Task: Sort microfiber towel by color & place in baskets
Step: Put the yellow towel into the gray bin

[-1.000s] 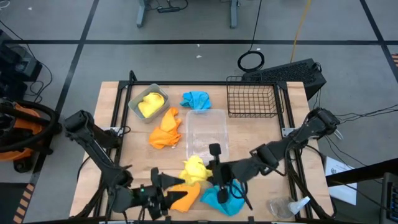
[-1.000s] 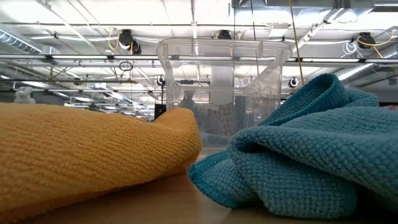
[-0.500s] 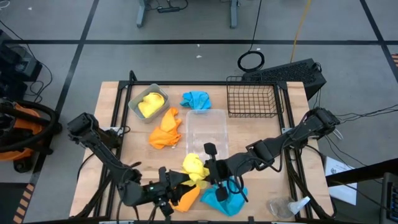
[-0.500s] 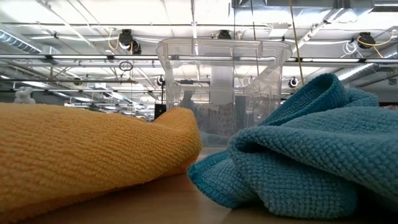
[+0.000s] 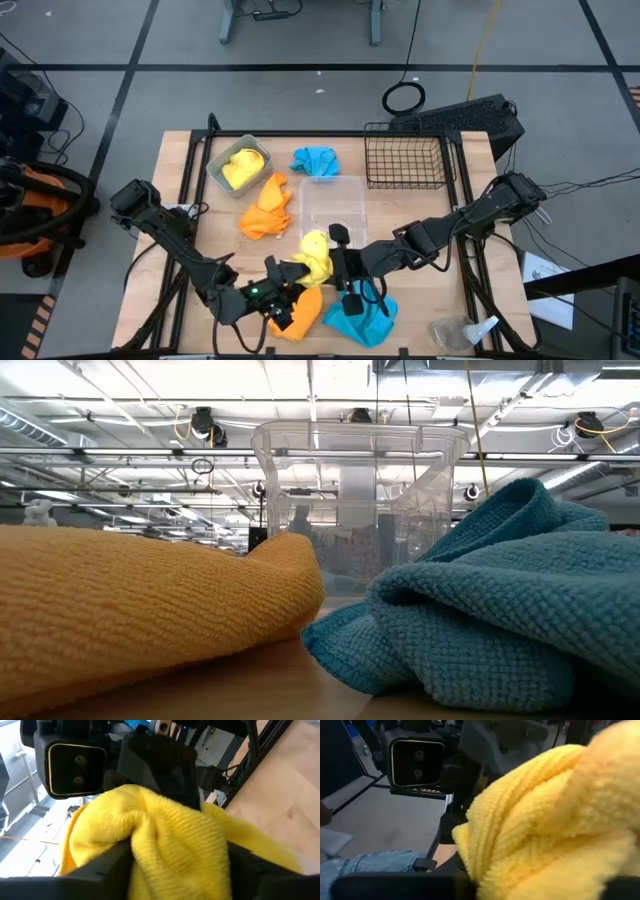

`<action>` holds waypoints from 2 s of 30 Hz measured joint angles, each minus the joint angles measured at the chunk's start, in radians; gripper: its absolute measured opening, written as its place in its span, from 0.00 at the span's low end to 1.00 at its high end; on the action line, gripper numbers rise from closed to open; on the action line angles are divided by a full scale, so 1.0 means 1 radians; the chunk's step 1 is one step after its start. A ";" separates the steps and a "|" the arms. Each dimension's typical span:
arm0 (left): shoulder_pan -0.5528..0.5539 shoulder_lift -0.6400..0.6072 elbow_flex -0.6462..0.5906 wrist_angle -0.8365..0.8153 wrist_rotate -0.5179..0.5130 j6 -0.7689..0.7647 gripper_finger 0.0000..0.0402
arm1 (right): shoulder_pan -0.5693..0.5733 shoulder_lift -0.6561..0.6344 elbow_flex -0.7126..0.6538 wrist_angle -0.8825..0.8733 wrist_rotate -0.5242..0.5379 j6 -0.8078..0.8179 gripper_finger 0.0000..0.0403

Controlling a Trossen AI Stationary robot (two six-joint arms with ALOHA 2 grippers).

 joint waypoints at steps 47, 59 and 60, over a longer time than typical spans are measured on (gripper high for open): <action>0.508 -0.596 -0.043 -1.786 0.022 -1.305 0.04 | 0.365 -0.129 0.001 -0.859 0.769 0.658 0.91; 0.976 -0.630 -0.303 -1.345 0.194 -0.471 0.04 | 0.375 -0.129 0.001 -0.842 0.798 0.658 0.91; 1.006 -0.628 -0.323 -1.312 0.207 -0.429 0.04 | 0.375 -0.129 0.001 -0.842 0.796 0.658 0.91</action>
